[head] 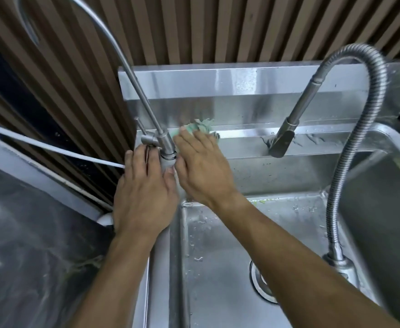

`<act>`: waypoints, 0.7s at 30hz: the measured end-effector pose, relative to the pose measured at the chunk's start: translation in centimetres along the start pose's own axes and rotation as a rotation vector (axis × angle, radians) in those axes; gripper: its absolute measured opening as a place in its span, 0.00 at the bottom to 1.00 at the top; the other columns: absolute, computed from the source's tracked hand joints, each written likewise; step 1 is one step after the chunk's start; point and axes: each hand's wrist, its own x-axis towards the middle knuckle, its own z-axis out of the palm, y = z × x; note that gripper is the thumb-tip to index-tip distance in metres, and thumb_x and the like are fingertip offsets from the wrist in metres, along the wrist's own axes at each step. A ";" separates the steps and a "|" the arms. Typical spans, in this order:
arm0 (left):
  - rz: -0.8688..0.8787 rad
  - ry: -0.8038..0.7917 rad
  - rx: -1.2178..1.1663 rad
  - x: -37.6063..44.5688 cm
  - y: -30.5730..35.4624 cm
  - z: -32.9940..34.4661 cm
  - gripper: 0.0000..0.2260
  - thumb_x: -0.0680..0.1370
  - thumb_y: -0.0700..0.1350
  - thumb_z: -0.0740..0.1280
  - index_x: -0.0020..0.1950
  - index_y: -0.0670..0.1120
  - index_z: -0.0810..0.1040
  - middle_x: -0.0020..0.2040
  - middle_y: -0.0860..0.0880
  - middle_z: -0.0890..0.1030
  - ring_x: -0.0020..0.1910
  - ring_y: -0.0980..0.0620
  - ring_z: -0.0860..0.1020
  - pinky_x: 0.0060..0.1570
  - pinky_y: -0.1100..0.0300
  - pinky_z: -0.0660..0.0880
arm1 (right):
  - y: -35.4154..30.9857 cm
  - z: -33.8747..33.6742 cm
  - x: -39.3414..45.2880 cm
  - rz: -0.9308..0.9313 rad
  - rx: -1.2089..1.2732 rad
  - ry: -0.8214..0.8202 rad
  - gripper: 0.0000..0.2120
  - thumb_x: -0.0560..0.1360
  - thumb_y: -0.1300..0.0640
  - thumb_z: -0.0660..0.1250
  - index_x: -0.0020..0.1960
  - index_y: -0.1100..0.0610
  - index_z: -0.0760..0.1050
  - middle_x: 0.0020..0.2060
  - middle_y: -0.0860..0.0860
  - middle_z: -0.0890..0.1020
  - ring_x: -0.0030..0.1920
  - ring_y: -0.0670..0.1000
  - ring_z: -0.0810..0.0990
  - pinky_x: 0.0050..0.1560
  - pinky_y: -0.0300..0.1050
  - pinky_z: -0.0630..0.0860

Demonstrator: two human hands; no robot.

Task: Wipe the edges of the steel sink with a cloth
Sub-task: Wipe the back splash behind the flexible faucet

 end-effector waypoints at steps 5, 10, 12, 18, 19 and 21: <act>0.033 0.019 -0.002 0.0 -0.2 -0.1 0.28 0.82 0.54 0.52 0.78 0.41 0.67 0.80 0.41 0.64 0.78 0.37 0.62 0.74 0.40 0.66 | 2.6 -0.7 -1.3 0.257 -0.030 0.162 0.24 0.83 0.50 0.59 0.75 0.59 0.71 0.77 0.55 0.71 0.80 0.59 0.63 0.79 0.59 0.60; 0.037 0.020 0.014 -0.2 -0.4 -0.1 0.30 0.82 0.55 0.50 0.80 0.42 0.64 0.82 0.41 0.60 0.80 0.36 0.59 0.80 0.43 0.58 | 2.4 0.1 -0.9 0.432 -0.021 0.311 0.17 0.81 0.56 0.62 0.67 0.63 0.74 0.66 0.61 0.77 0.69 0.65 0.72 0.73 0.60 0.66; 0.030 0.007 0.014 -0.3 -0.4 -0.2 0.31 0.82 0.56 0.49 0.81 0.42 0.63 0.82 0.41 0.60 0.81 0.37 0.57 0.80 0.44 0.55 | 3.1 0.3 -0.8 0.372 -0.006 0.411 0.07 0.79 0.61 0.62 0.54 0.61 0.77 0.49 0.58 0.78 0.52 0.62 0.76 0.59 0.57 0.71; 0.036 0.020 0.025 -0.4 -0.2 -0.1 0.30 0.82 0.55 0.50 0.81 0.41 0.64 0.81 0.40 0.62 0.81 0.36 0.59 0.80 0.44 0.56 | 1.1 -1.6 0.5 0.190 0.292 0.719 0.14 0.82 0.66 0.61 0.66 0.64 0.76 0.63 0.58 0.79 0.66 0.61 0.75 0.71 0.59 0.66; 0.033 0.023 0.026 -0.4 -0.2 0.0 0.30 0.82 0.55 0.50 0.81 0.41 0.64 0.81 0.40 0.62 0.81 0.36 0.59 0.80 0.44 0.57 | 0.3 -1.8 2.1 0.093 0.250 0.663 0.17 0.82 0.65 0.62 0.70 0.65 0.74 0.69 0.60 0.76 0.72 0.63 0.71 0.75 0.61 0.62; 0.041 0.023 0.023 -0.3 -0.3 0.2 0.29 0.82 0.54 0.51 0.80 0.41 0.65 0.81 0.40 0.62 0.80 0.36 0.59 0.80 0.43 0.57 | -0.3 -1.4 5.4 -0.074 0.047 0.497 0.23 0.84 0.60 0.60 0.78 0.61 0.67 0.79 0.58 0.67 0.80 0.62 0.60 0.81 0.60 0.52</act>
